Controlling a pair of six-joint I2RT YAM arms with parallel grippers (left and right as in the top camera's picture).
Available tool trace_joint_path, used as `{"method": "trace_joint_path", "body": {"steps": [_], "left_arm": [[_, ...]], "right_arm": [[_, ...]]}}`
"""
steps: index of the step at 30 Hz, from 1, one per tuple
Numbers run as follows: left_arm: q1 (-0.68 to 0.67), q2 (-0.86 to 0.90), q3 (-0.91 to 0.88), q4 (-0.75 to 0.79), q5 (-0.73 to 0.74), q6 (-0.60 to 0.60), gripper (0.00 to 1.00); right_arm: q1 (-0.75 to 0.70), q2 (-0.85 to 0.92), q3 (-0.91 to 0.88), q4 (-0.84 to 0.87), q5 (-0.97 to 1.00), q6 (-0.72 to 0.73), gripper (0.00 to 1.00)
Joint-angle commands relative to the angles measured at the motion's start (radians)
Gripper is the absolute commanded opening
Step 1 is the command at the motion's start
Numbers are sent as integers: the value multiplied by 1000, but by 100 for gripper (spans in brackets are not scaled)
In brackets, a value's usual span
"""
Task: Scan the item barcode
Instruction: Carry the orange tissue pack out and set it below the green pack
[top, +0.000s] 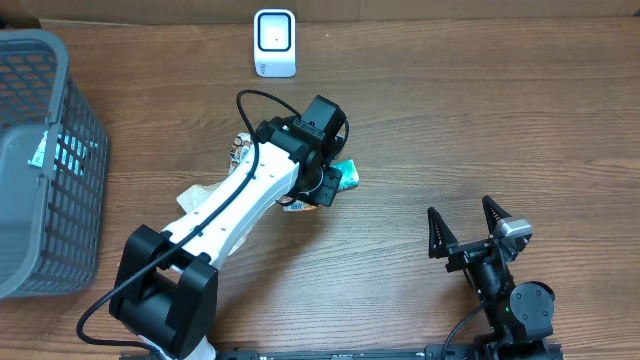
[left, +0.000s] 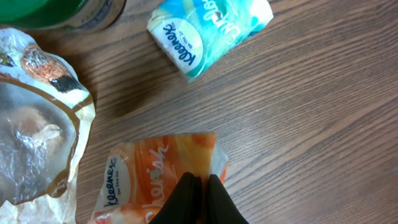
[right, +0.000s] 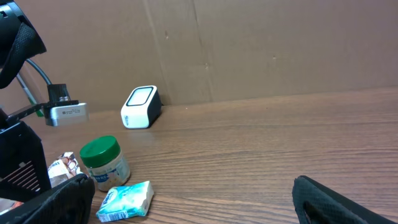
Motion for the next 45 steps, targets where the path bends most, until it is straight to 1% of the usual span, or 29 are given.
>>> {"method": "trace_joint_path", "body": {"steps": [1,8,20,21,23,25,29,30,32,37,39,41,45], "left_arm": [[-5,11,-1,13,-11,-14,10],[-5,12,-2,43,-11,-33,28],[-5,13,-2,83,6,-39,45],[-5,13,-2,88,11,-40,48],[-5,13,-2,105,21,-40,61],[-5,15,-2,135,50,-40,71],[-5,15,-2,170,111,-40,72],[-5,15,-2,177,124,-40,74],[-5,15,-2,192,160,-39,99],[3,13,2,212,158,-27,99],[21,9,30,203,159,-27,95],[51,5,96,161,156,-27,91],[145,3,332,-8,137,-27,91]], "right_arm": [[-1,-8,-11,4,-5,2,100],[-1,-8,-11,4,-5,2,100],[-1,-8,-11,4,-5,2,100],[-1,-8,-11,4,-5,2,100],[-1,-8,-11,4,-5,2,100],[-1,-8,-11,4,-5,2,100],[-1,-8,-11,4,-5,2,100],[-1,-8,-11,4,-5,2,100],[-1,-8,-11,4,-5,2,100],[-1,-8,-11,4,-5,2,100],[-1,-8,-11,4,-5,2,100],[-1,-8,-11,4,-5,2,100],[-1,-8,-11,4,-5,2,100]]}}
